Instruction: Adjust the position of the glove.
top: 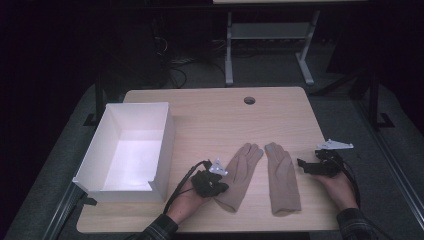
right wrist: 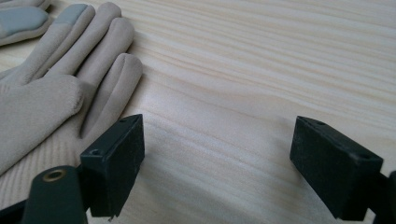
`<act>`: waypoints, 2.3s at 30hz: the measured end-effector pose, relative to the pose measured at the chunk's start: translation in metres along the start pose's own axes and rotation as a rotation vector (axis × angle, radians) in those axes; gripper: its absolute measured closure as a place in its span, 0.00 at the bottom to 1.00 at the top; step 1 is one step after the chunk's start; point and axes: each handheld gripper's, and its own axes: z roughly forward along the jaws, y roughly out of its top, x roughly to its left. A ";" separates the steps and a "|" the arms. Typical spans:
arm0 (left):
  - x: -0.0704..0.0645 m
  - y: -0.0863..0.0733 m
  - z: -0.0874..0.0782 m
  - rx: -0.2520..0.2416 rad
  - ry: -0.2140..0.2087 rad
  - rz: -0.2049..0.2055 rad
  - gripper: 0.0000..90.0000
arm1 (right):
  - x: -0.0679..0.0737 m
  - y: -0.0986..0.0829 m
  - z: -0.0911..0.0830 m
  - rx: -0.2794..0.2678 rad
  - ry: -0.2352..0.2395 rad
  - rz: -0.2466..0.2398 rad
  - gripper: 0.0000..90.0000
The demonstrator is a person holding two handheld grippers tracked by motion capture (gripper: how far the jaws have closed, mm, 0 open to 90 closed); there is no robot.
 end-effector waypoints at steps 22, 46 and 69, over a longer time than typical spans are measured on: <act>-0.019 0.027 0.018 -0.051 -0.031 0.070 0.82 | 0.000 0.000 0.000 0.000 0.000 0.000 0.19; 0.051 0.053 0.033 -0.093 0.102 -0.049 0.57 | 0.000 0.000 0.000 0.000 0.000 0.000 0.20; 0.054 0.048 0.036 -0.099 -0.006 -0.122 0.95 | 0.004 -0.001 -0.004 -0.019 0.021 -0.049 0.41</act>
